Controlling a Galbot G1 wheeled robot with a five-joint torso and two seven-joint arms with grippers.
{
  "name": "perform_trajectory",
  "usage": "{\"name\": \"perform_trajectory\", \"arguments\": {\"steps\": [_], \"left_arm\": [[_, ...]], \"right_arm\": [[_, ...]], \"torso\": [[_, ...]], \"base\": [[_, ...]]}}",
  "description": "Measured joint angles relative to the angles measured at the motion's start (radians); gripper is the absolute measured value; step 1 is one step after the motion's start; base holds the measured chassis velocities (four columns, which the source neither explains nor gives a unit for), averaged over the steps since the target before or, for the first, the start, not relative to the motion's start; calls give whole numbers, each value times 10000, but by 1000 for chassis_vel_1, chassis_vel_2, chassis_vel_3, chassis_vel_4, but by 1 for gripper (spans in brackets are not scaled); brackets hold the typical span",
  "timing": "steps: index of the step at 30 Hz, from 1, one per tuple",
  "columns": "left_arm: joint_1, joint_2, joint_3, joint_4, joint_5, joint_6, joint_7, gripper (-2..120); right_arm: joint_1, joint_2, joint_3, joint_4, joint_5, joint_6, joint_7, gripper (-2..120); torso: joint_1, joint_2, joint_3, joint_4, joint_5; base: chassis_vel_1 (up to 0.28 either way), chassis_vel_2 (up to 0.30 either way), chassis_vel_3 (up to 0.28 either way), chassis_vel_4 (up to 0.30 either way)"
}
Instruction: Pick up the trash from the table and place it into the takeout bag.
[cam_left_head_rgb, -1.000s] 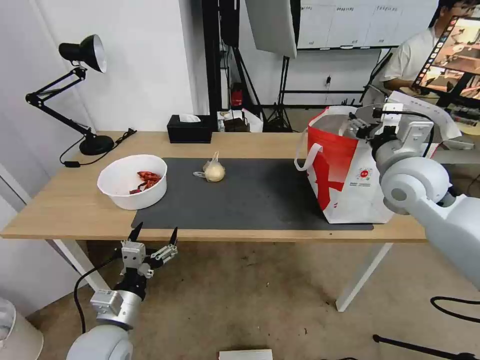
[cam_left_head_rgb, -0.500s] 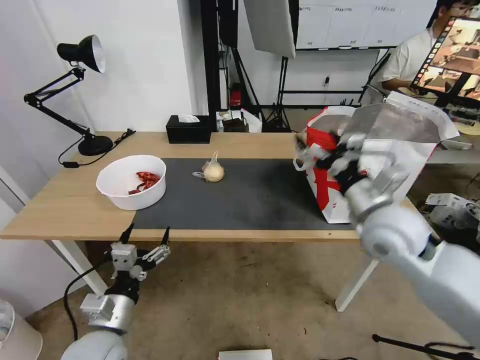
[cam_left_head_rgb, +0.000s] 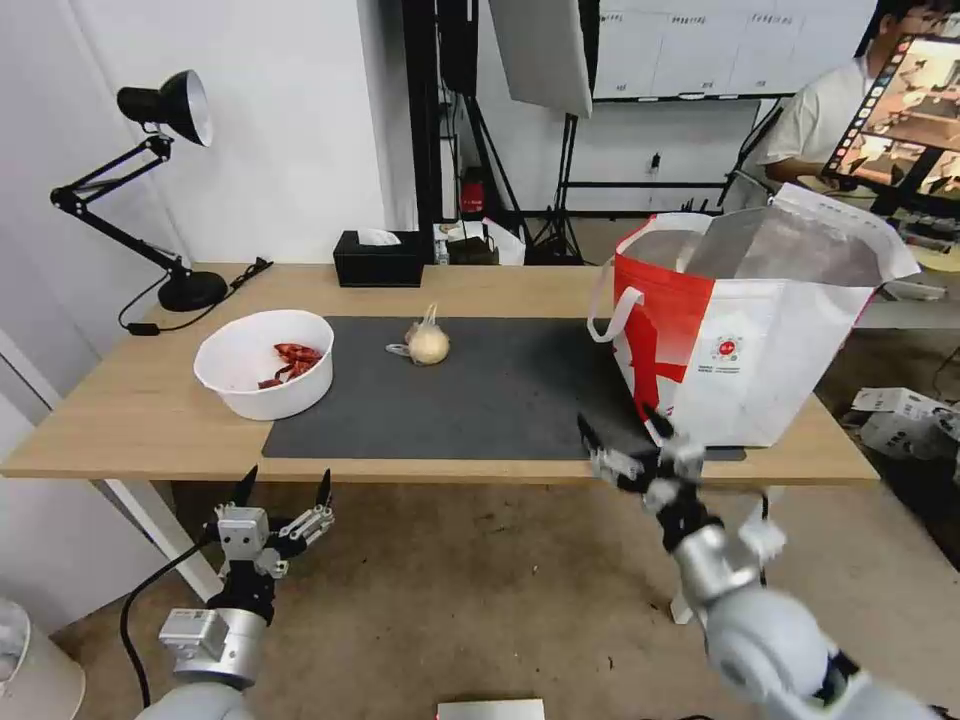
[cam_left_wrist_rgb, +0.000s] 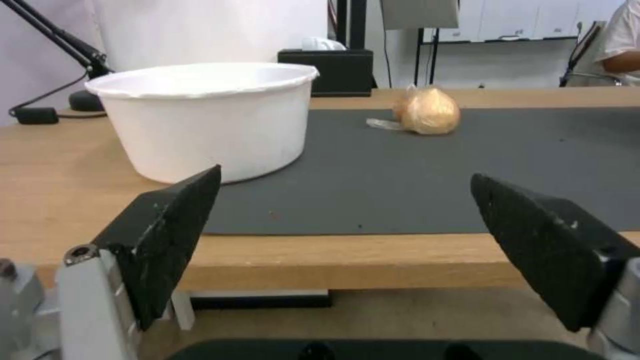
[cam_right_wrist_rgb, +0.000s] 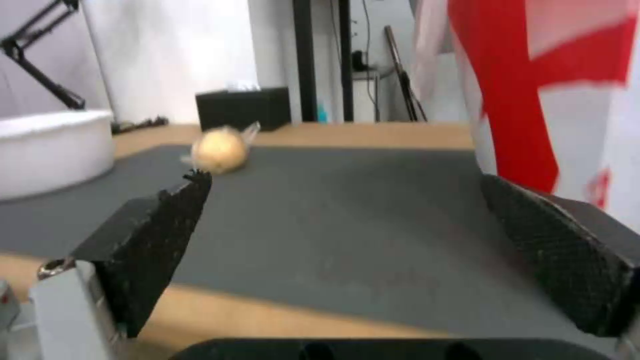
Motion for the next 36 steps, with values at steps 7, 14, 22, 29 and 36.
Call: {"name": "perform_trajectory", "arguments": {"steps": [7, 14, 22, 29, 36], "left_arm": [[50, -30, 81, 117, 157, 40, -3, 100], [64, 63, 78, 161, 152, 53, -10, 100], [25, 114, 138, 206, 139, 61, -12, 100], [19, 119, 171, 294, 138, 62, -13, 100], [-300, 323, 399, 401, 78, 88, -23, 100]], "right_arm": [[-486, 352, -37, -185, -496, 161, -26, 100], [-534, 448, -160, -210, -600, 134, -14, 100], [-587, 467, -188, -228, -630, 84, 1, 100], [-526, 569, -303, -362, -701, 62, -2, 100], [652, 893, -907, -680, -675, -253, -25, 100]], "torso": [[0, -1, 1, 1, 3], [1, -1, 1, 2, 3], [1, -1, 2, 2, 3], [1, -2, 1, 1, 2], [2, -1, 2, 4, 5]], "base": [[0, 0, 0, 0], [0, 0, 0, 0], [0, 0, 0, 0], [0, 0, 0, 0], [0, 0, 0, 0]]}}
